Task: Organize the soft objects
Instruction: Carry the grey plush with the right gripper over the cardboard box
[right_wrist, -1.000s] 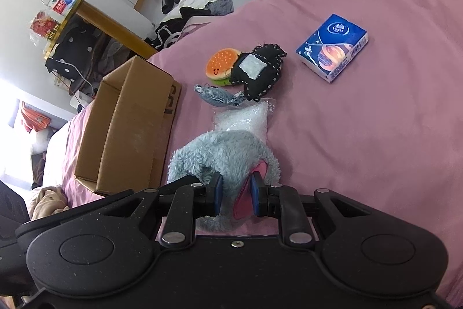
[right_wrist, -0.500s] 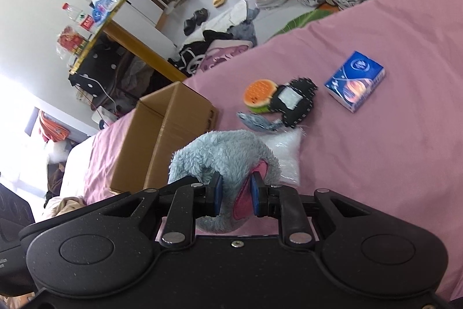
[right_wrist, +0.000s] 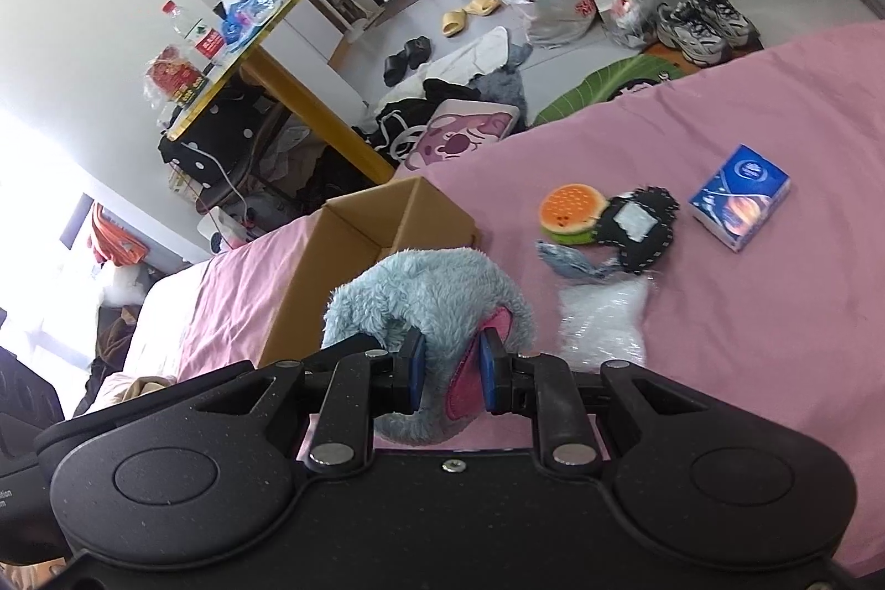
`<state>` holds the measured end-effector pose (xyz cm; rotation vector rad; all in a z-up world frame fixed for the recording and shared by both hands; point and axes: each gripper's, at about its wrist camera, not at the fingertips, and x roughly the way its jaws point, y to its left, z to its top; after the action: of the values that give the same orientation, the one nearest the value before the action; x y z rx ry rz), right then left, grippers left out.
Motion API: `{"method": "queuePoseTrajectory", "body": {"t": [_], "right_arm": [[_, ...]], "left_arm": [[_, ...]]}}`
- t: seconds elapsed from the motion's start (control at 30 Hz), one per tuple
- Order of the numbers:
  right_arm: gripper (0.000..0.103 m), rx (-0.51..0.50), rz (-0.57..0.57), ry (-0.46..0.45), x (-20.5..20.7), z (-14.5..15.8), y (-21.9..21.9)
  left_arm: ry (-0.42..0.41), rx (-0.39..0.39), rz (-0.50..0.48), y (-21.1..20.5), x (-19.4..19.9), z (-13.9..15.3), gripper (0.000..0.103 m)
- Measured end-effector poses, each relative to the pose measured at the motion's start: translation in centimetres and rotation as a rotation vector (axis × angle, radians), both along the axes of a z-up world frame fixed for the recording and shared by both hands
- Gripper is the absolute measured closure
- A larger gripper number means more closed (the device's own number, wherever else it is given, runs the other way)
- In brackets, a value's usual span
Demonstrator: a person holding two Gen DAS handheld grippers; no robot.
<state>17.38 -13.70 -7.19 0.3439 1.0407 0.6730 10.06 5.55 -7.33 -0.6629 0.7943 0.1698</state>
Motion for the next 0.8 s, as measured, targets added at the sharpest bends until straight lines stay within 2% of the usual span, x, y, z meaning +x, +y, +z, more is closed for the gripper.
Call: {"method": "queuePoseTrajectory", "body": {"t": [0.8], "right_arm": [[0.083,0.032,0.098,-0.051,0.7,2.0,7.3]], "left_arm": [[-0.054,0.029,0.14,6.1,-1.0,2.4,0.079]]}}
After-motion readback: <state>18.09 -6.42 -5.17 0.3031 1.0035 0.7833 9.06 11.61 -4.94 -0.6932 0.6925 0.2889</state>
